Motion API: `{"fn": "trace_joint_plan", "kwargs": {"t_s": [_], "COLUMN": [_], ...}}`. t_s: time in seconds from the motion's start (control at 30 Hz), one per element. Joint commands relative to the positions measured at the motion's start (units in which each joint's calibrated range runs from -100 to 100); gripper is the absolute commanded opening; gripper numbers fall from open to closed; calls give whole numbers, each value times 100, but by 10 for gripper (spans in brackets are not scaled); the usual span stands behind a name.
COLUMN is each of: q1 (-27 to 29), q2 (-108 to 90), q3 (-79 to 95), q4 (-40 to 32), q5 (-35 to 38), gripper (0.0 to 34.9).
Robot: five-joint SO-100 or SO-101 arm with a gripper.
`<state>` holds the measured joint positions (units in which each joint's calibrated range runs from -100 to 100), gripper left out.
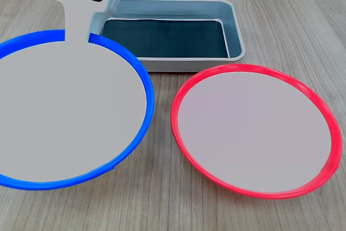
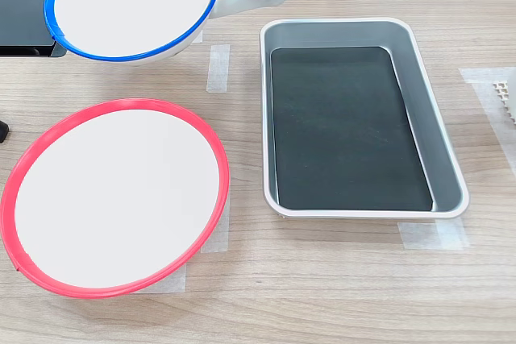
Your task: Lift the stacked dish and set it down on the table.
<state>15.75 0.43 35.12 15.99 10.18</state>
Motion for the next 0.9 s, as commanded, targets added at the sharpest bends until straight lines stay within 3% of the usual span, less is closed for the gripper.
{"fn": "trace_joint_plan", "kwargs": {"t_s": [0.0,0.87], "q1": [20,-102], "q2": [-38,320], "q3": [125,671], "q4": [-365,-1339], "q5": [34,147], "gripper": [0,0]}}
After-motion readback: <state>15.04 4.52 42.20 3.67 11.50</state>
